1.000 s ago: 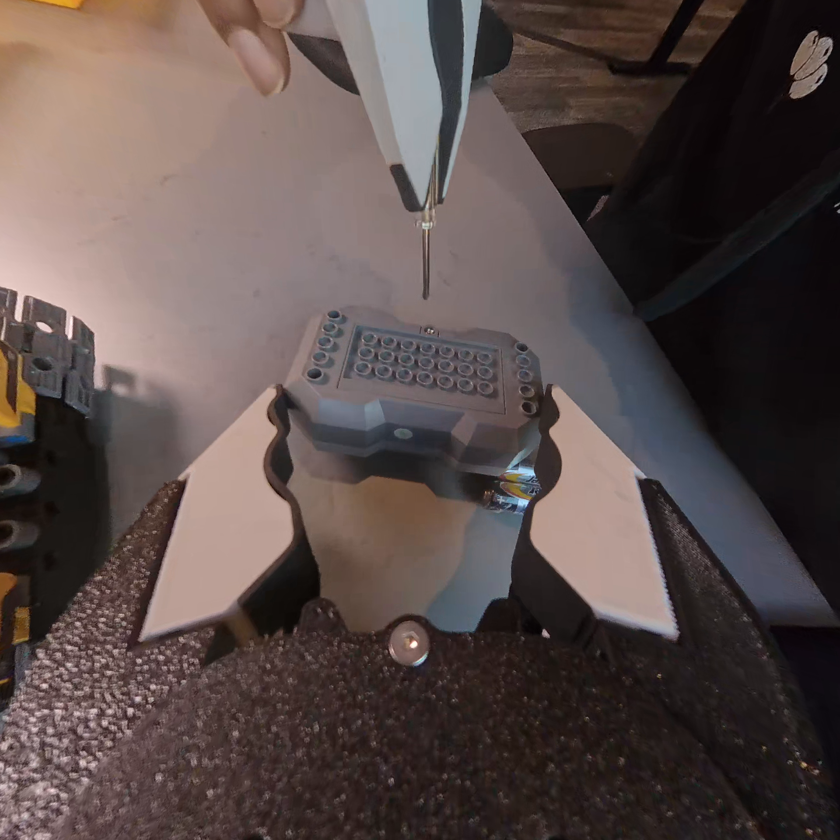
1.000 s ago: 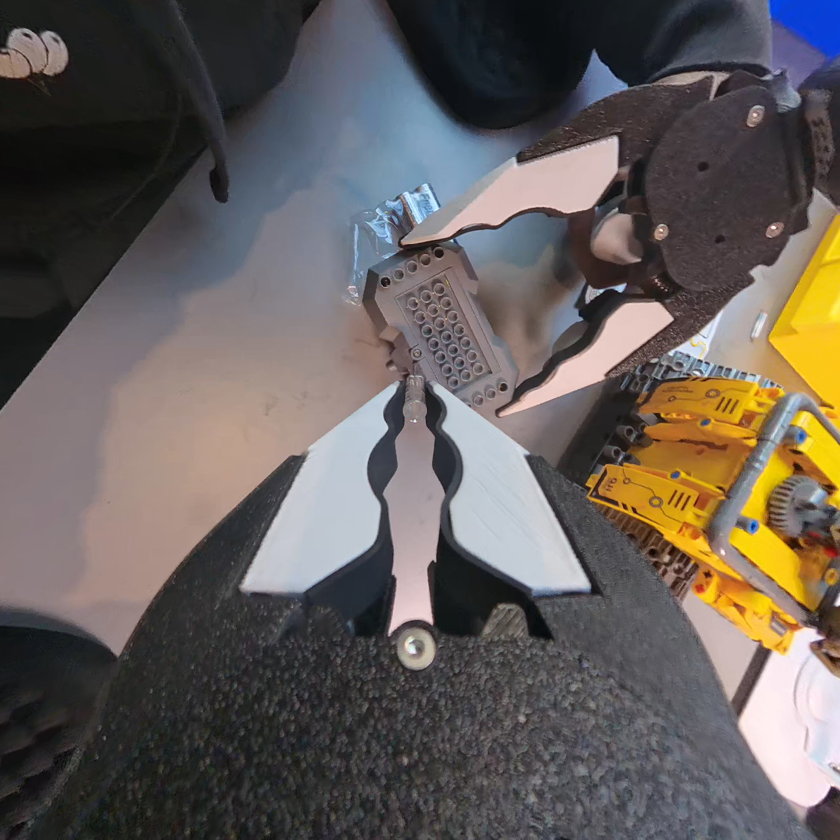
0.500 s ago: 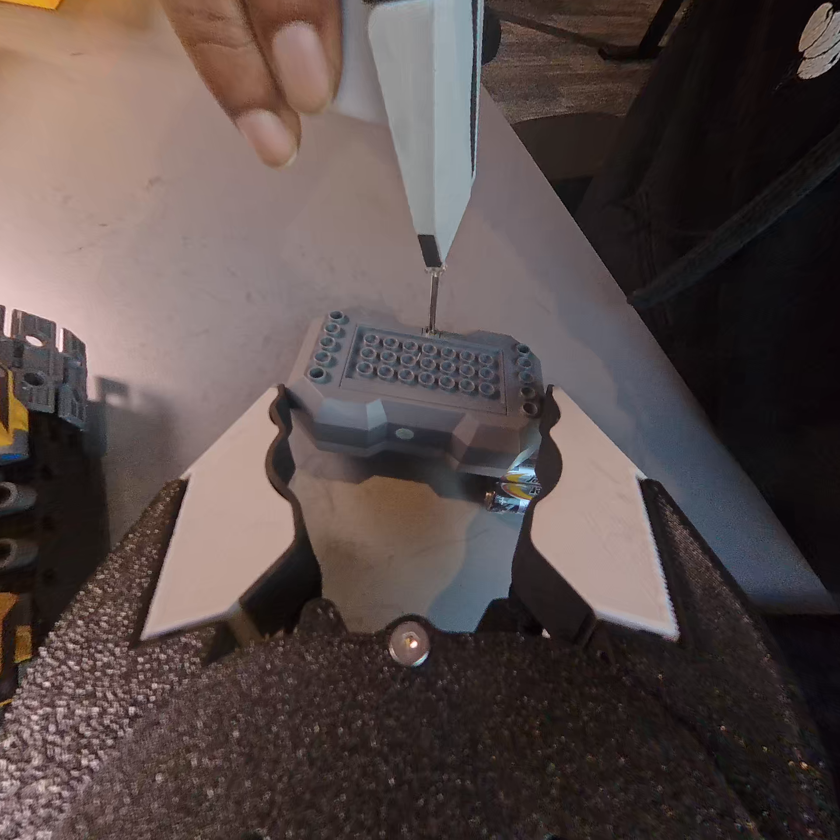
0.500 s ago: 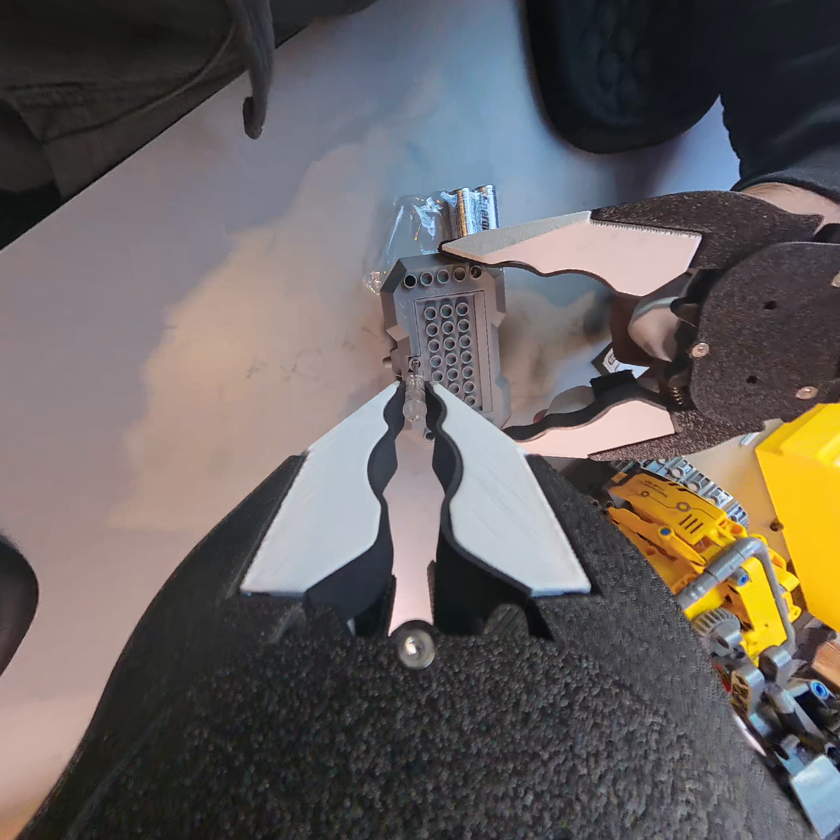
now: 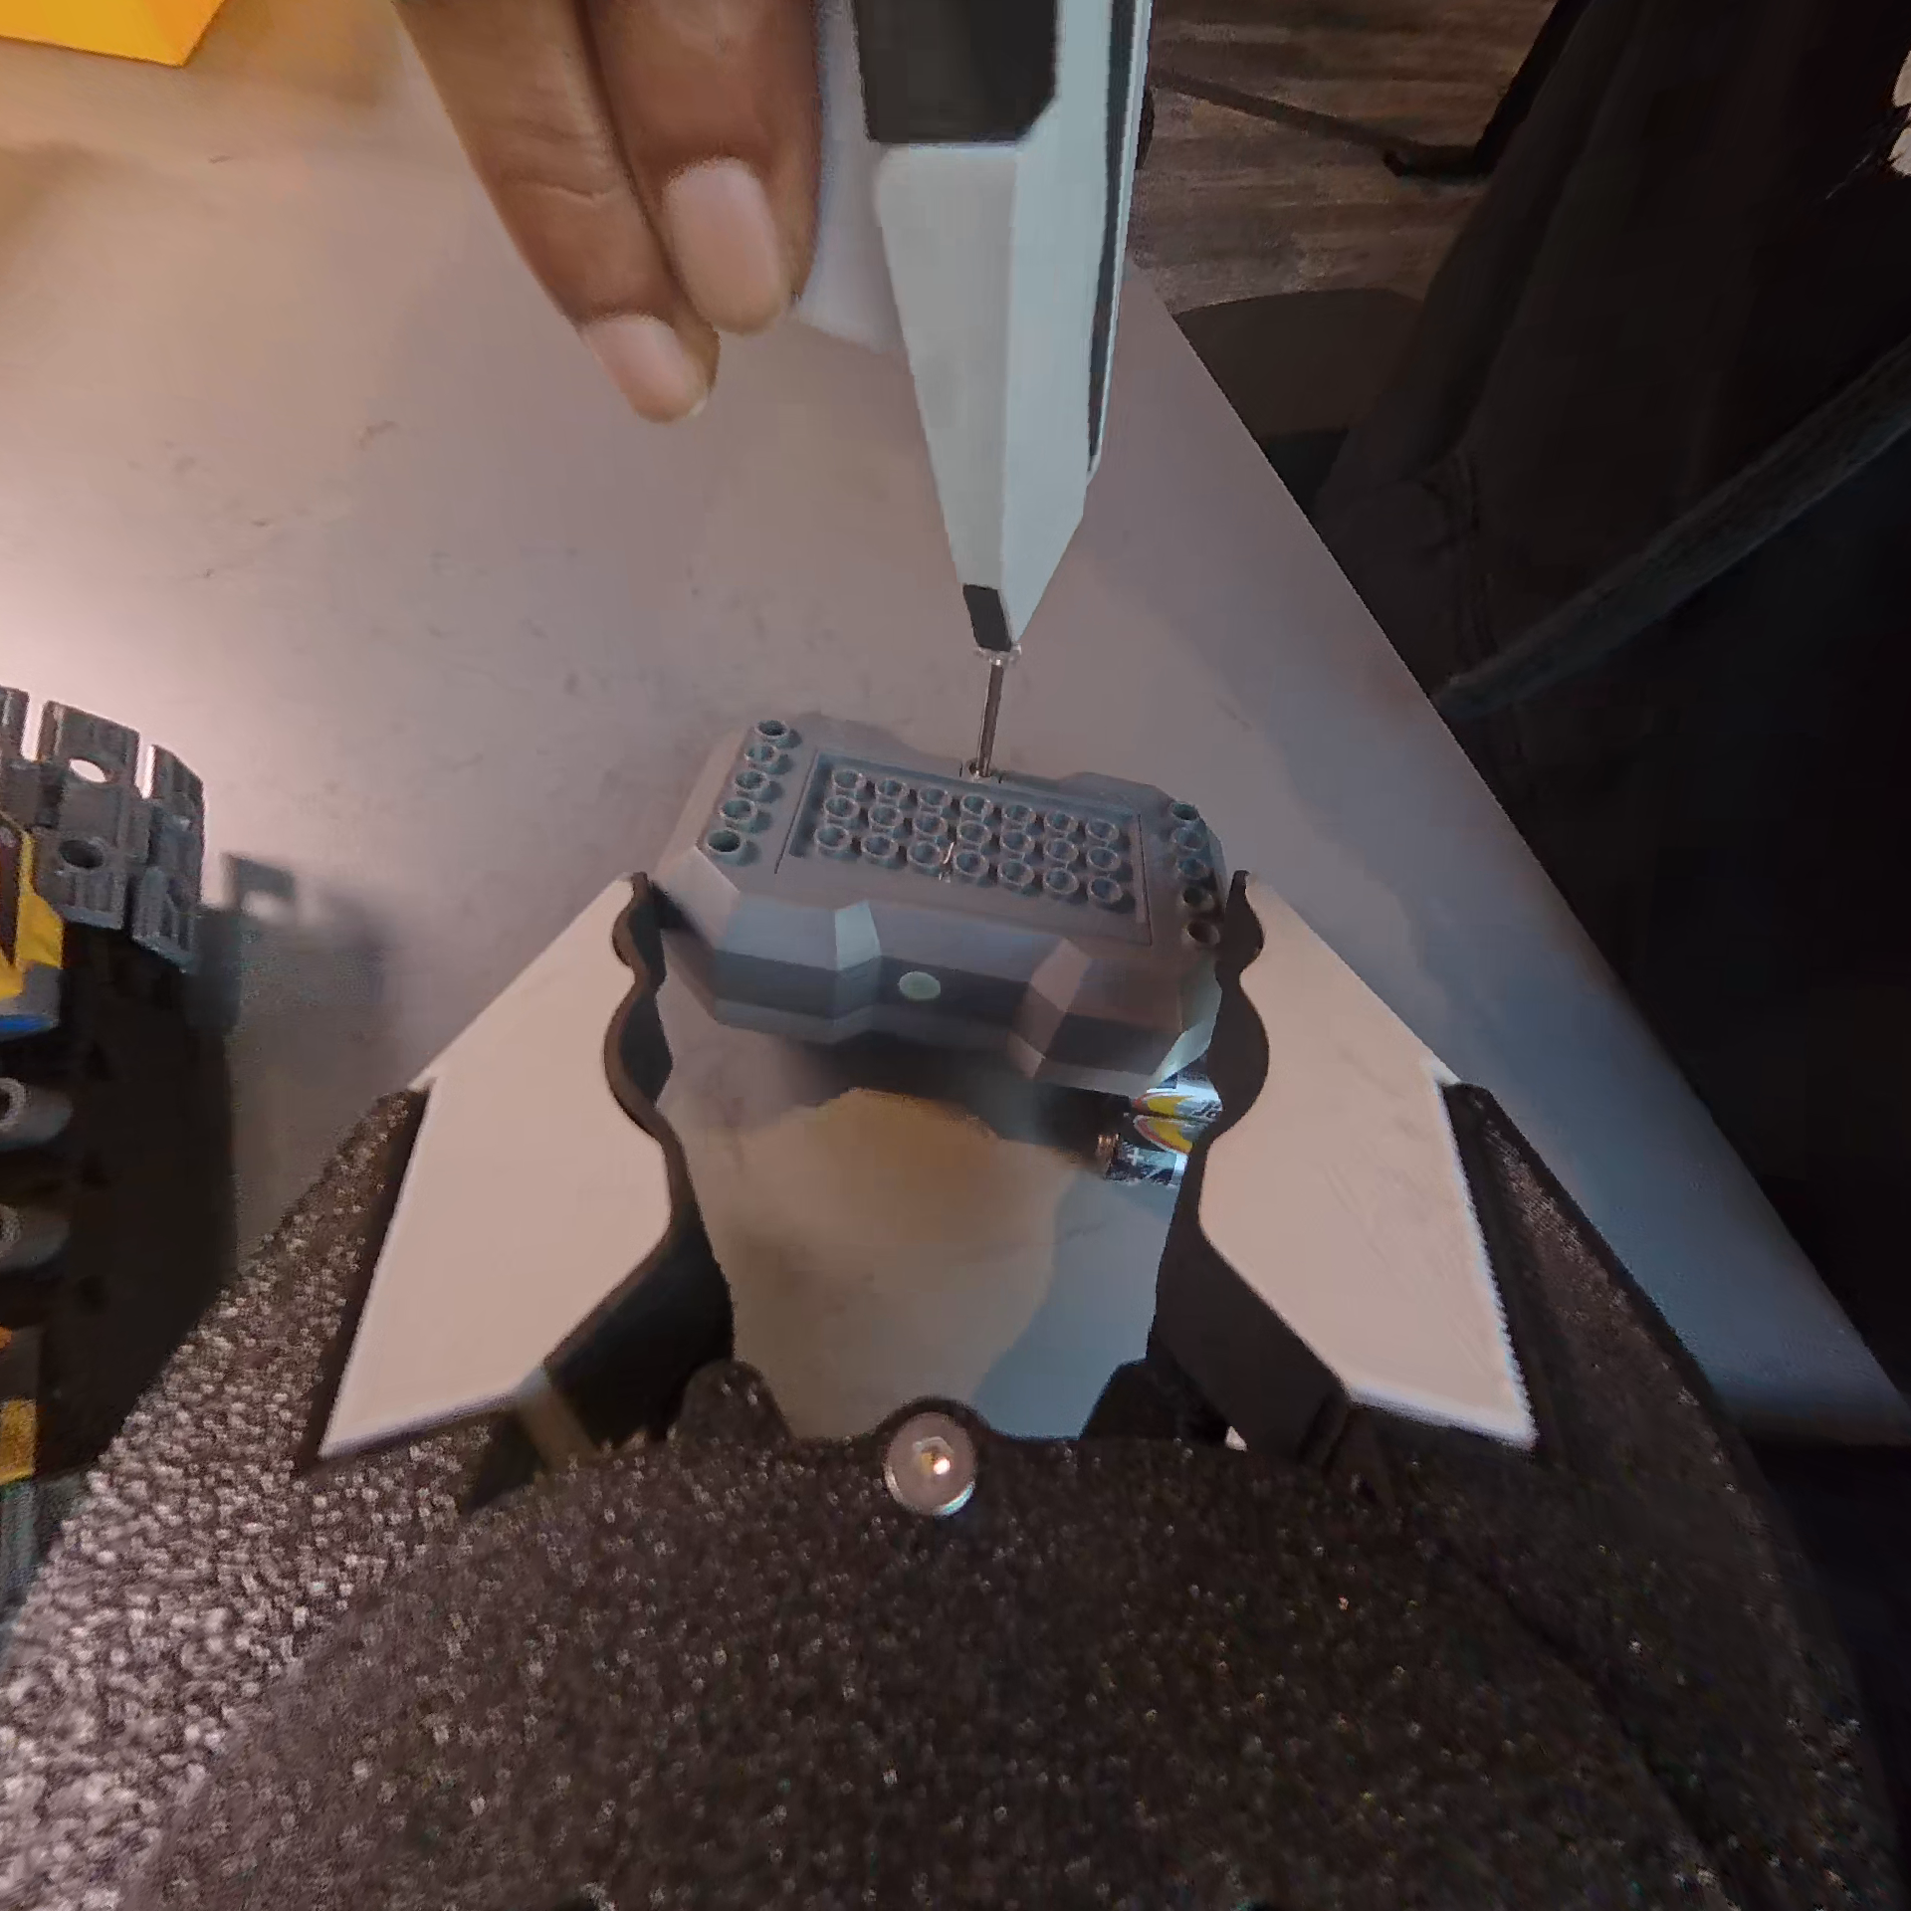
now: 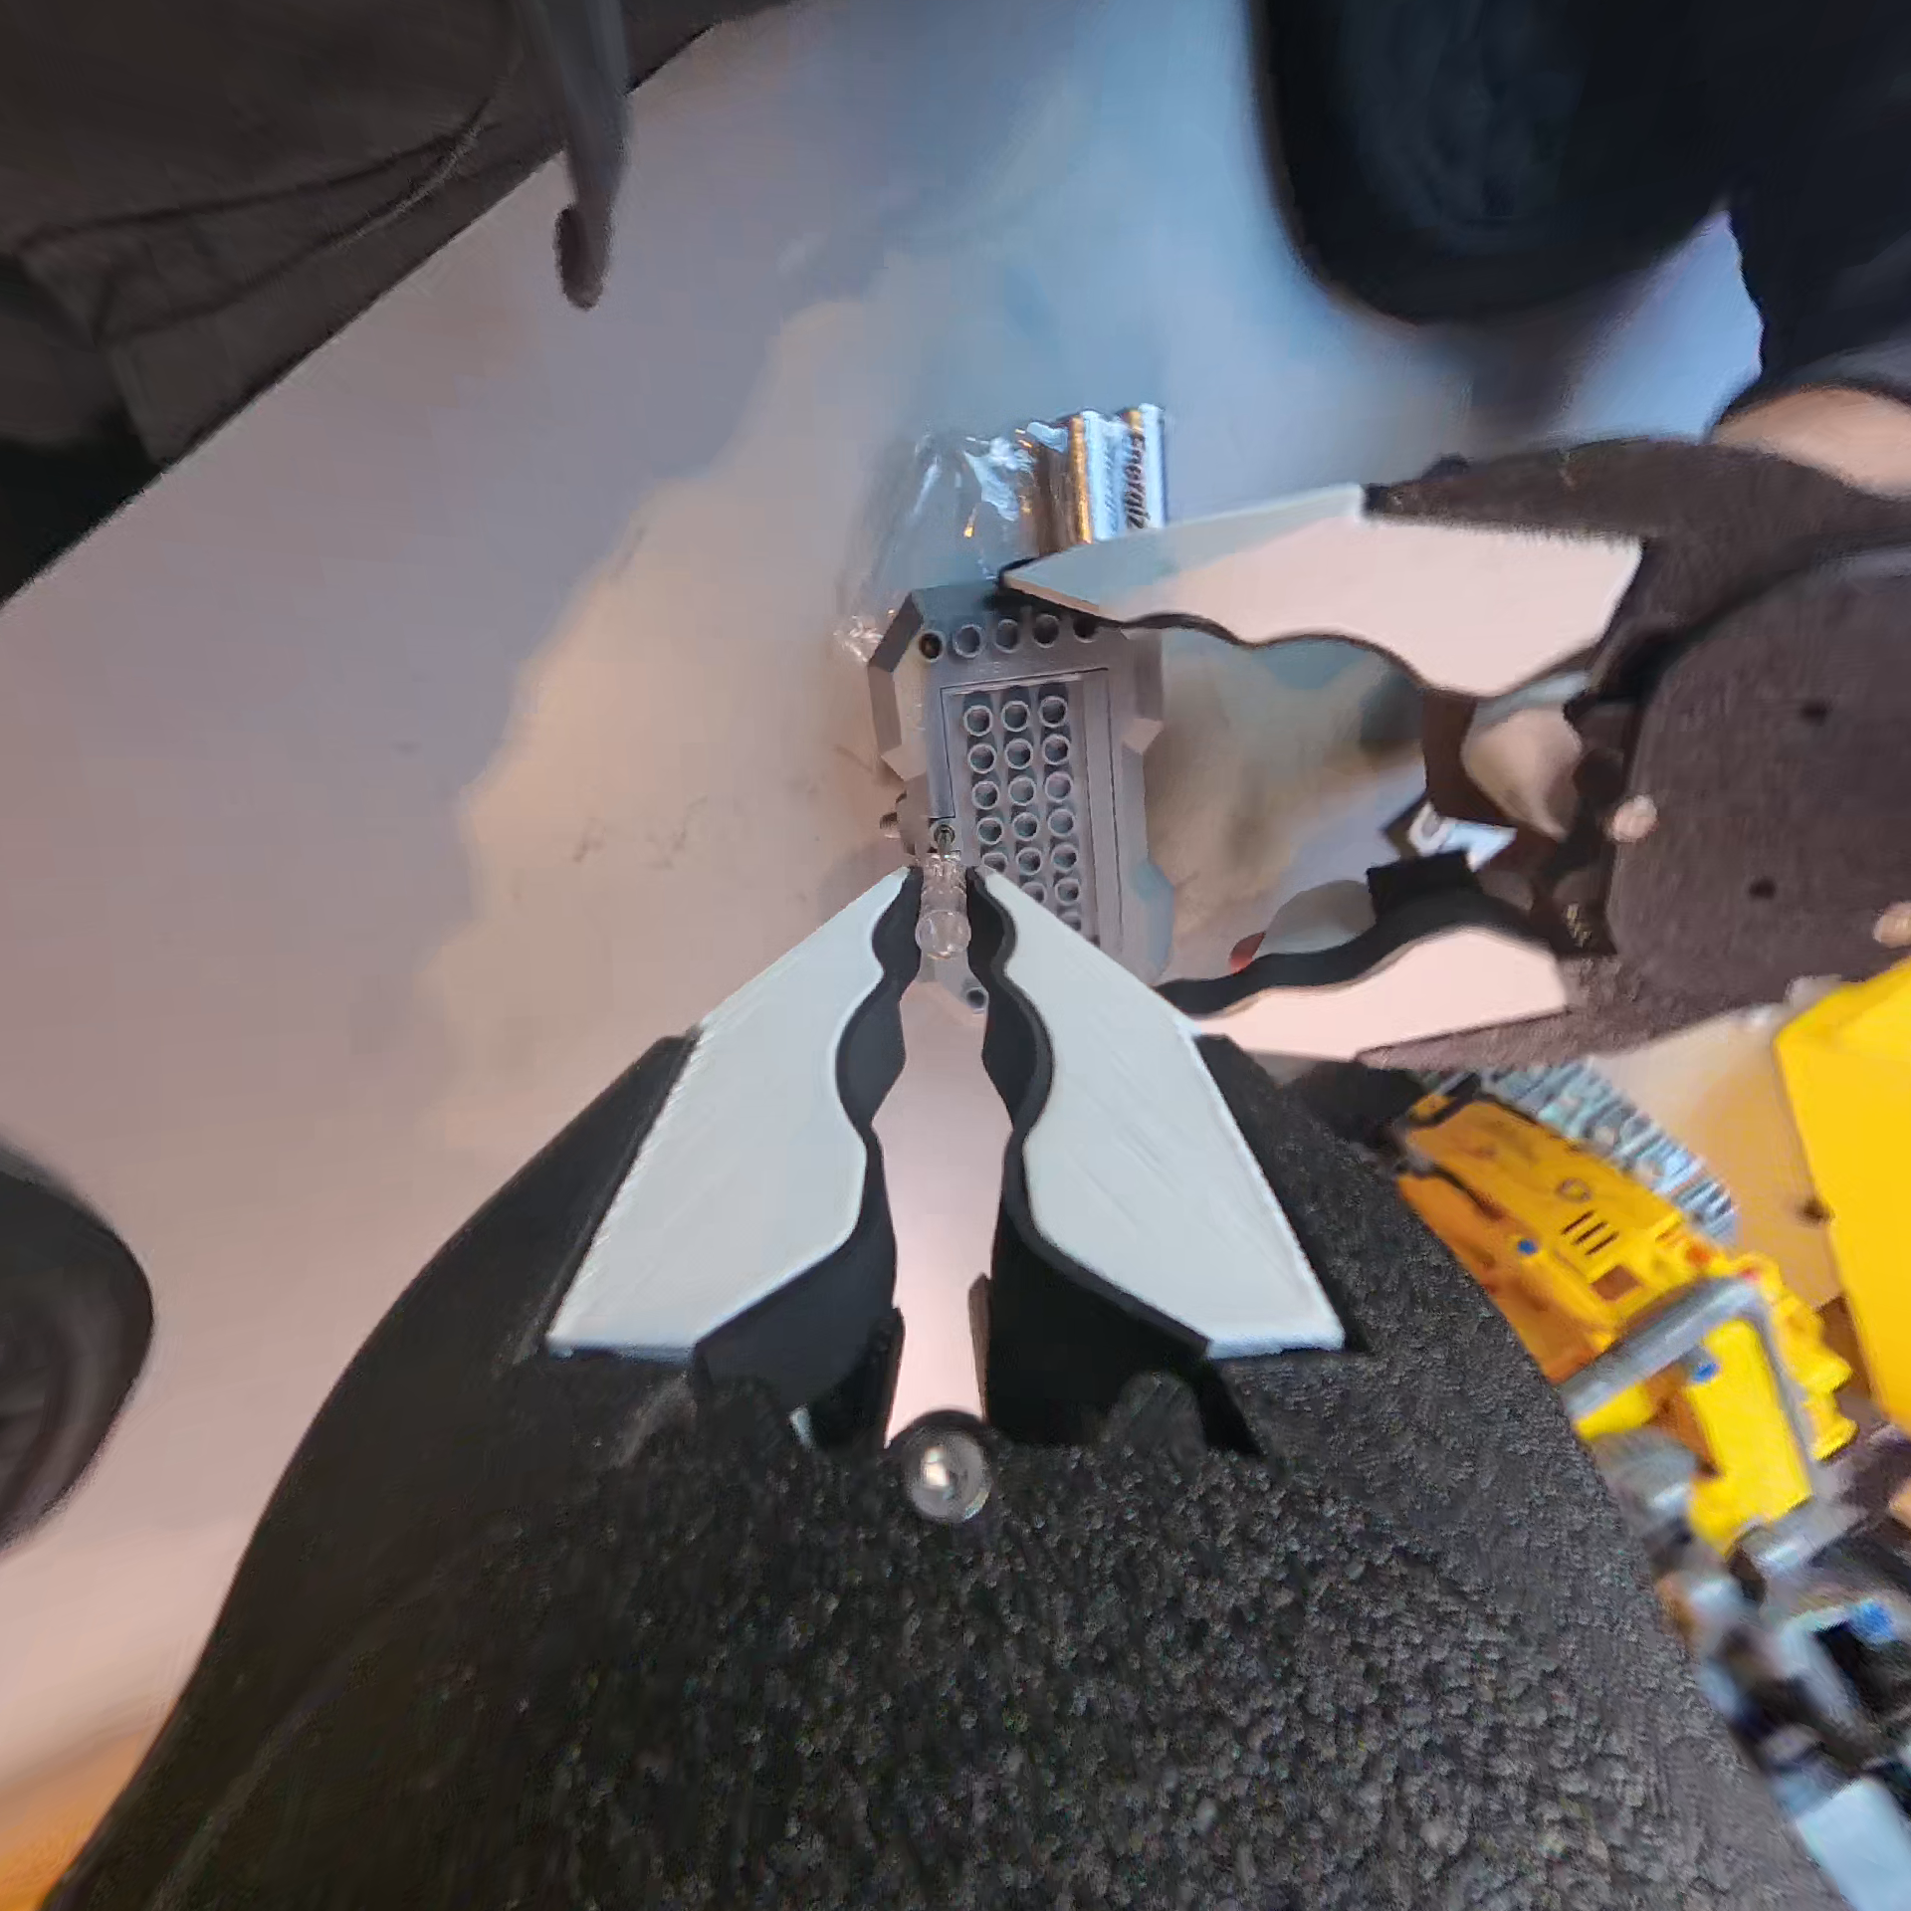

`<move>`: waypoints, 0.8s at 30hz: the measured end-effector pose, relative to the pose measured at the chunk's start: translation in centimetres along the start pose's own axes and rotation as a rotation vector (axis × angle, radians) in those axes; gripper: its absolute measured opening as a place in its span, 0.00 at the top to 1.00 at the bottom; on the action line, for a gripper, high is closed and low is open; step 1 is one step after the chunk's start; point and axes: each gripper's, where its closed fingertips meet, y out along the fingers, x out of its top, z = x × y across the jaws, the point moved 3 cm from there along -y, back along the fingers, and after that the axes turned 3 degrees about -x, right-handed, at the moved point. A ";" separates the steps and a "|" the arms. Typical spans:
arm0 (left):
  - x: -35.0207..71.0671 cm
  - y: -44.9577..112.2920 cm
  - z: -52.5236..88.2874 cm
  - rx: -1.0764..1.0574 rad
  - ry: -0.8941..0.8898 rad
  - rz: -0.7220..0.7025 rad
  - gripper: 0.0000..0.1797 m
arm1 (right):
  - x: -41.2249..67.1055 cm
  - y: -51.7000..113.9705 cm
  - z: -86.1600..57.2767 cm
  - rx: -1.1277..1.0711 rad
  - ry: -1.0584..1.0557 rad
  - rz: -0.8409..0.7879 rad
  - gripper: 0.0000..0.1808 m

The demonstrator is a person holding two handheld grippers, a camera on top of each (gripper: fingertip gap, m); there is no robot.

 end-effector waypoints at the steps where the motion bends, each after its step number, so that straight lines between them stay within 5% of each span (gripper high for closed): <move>1: -0.1 0.0 -0.1 0.017 -0.007 -0.002 0.41 | -0.1 0.0 0.0 -0.023 0.080 -0.008 0.96; 15: -0.3 -0.3 -1.3 0.278 -0.149 -0.058 0.41 | 0.2 0.5 1.7 -0.549 1.579 -0.167 0.96; 24: 0.2 -0.2 -1.6 0.380 -0.164 -0.087 0.41 | 0.2 0.8 2.5 -0.718 2.099 -0.447 0.96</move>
